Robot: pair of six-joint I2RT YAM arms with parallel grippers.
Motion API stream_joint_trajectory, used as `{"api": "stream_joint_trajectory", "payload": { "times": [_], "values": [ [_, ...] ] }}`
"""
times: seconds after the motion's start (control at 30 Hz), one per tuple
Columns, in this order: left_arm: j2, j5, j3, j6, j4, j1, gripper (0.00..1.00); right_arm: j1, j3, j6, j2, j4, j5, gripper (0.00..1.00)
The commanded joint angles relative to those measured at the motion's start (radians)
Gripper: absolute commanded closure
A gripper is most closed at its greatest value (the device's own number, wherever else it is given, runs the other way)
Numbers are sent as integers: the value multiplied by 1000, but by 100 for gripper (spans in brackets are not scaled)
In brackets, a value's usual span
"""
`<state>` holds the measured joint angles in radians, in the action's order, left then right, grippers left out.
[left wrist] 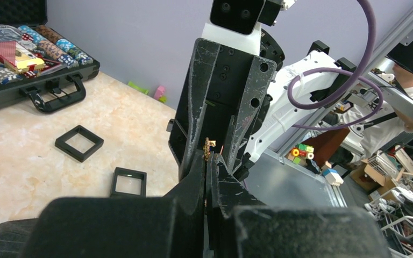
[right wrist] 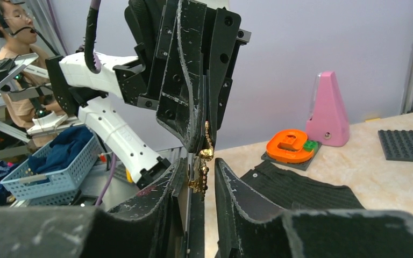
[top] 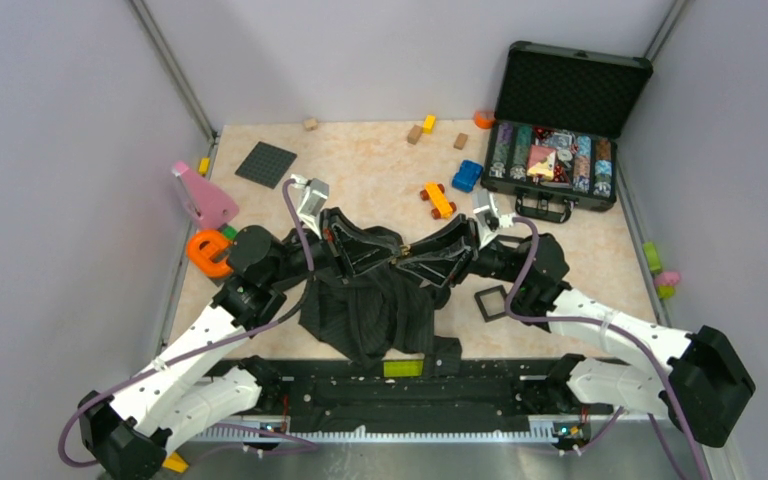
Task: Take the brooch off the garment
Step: Close the brooch.
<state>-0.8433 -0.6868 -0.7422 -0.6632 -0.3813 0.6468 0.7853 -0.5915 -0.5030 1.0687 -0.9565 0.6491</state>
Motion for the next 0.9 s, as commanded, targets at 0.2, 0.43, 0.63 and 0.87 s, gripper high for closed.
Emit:
{"api": "stream_joint_trajectory", "payload": {
  "times": [0.2, 0.43, 0.63, 0.87],
  "values": [
    [-11, -67, -14, -59, -56, -3, 100, -1, -55, 1, -34, 4, 36, 55],
    [-37, -64, -14, -118, -51, -34, 100, -6, -46, 13, -67, 72, 49, 55],
    [-70, -52, 24, -210, -59, -66, 100, -10, -19, 17, -91, 134, 44, 39],
    [-152, -45, 107, -366, -99, -133, 100, -41, 101, -42, -201, 200, -145, 15]
  ]
}}
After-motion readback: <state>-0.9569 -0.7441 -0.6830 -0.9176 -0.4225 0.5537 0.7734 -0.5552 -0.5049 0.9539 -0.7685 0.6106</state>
